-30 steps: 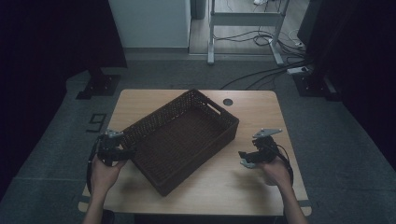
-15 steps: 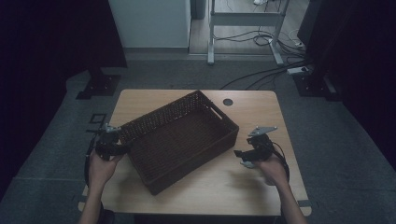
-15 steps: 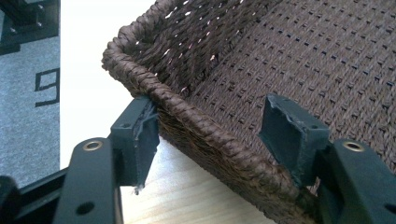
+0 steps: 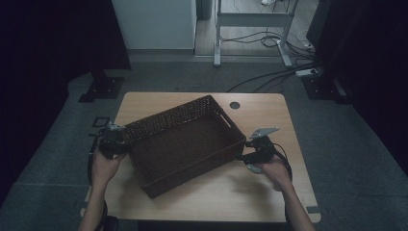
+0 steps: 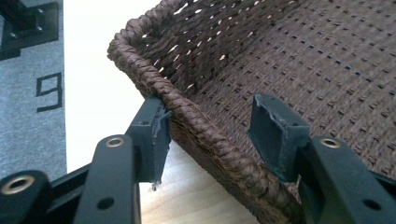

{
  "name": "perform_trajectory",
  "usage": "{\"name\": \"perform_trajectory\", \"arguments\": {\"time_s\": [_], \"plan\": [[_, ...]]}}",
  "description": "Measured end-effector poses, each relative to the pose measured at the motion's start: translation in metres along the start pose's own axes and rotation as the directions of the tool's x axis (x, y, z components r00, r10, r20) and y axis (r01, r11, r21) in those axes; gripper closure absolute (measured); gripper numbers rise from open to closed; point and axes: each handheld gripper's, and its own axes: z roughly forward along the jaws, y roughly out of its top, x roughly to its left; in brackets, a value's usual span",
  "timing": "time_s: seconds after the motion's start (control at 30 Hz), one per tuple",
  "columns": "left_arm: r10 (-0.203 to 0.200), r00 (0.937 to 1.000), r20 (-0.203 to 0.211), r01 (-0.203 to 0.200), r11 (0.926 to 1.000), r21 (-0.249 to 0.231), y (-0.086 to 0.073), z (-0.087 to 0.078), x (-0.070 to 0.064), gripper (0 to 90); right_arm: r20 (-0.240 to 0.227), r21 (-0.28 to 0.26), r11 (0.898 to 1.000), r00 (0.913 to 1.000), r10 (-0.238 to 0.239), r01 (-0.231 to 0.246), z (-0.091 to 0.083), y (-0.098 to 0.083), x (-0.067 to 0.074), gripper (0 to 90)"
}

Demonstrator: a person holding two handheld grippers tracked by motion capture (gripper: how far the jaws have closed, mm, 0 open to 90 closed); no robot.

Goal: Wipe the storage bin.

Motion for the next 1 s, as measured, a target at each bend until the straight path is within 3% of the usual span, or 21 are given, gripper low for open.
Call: {"name": "perform_trajectory", "arguments": {"time_s": [0.17, 0.27, 0.3, 0.37, 0.4, 0.53, 0.7, 0.83, 1.0], "plan": [[-0.005, 0.9995, -0.032, 0.005, 1.0000, -0.006, 0.004, 0.006, 0.002, 52.7, -0.017, 0.021, 1.000, 0.9999, -0.002, 0.002, -0.005, -0.001, 0.006, 28.1], [-0.001, 1.0000, 0.003, 0.001, 0.9996, 0.027, 0.008, 0.014, 0.006, 57.3, -0.033, 0.035, 0.999, 0.9994, -0.014, 0.015, -0.008, -0.004, 0.012, 30.5], [0.010, 1.0000, -0.002, -0.010, 0.9995, 0.030, 0.009, 0.016, 0.006, 54.3, -0.041, 0.041, 0.999, 0.9989, -0.022, 0.024, -0.009, -0.004, 0.015, 31.2], [-0.015, 0.9998, 0.012, 0.015, 0.9994, 0.030, 0.012, 0.016, 0.010, 52.0, -0.050, 0.046, 0.998, 0.9983, -0.028, 0.031, -0.011, -0.005, 0.021, 32.6], [-0.026, 0.9993, 0.025, 0.026, 0.9994, 0.021, 0.013, 0.014, 0.011, 50.0, -0.050, 0.053, 0.998, 0.9980, -0.038, 0.041, -0.011, -0.006, 0.025, 33.0], [-0.039, 0.9992, 0.011, 0.039, 0.9992, -0.005, 0.013, -0.001, 0.015, 38.5, -0.058, 0.060, 0.996, 0.9965, -0.059, 0.063, -0.012, -0.008, 0.036, 34.9], [0.006, 0.9996, 0.029, -0.005, 0.9997, -0.022, 0.002, -0.026, 0.009, 28.7, -0.094, 0.064, 0.995, 0.9933, -0.067, 0.073, -0.012, -0.008, 0.047, 40.0], [0.001, 0.9993, 0.036, 0.000, 0.9997, -0.024, -0.010, -0.043, 0.006, 28.6, -0.115, 0.069, 0.994, 0.9900, -0.081, 0.089, -0.010, -0.007, 0.056, 44.1], [-0.012, 0.9991, 0.041, 0.012, 0.9999, -0.002, -0.027, -0.054, 0.004, 31.9, -0.153, 0.073, 0.991, 0.9833, -0.099, 0.111, -0.007, -0.006, 0.067, 45.7]]}}
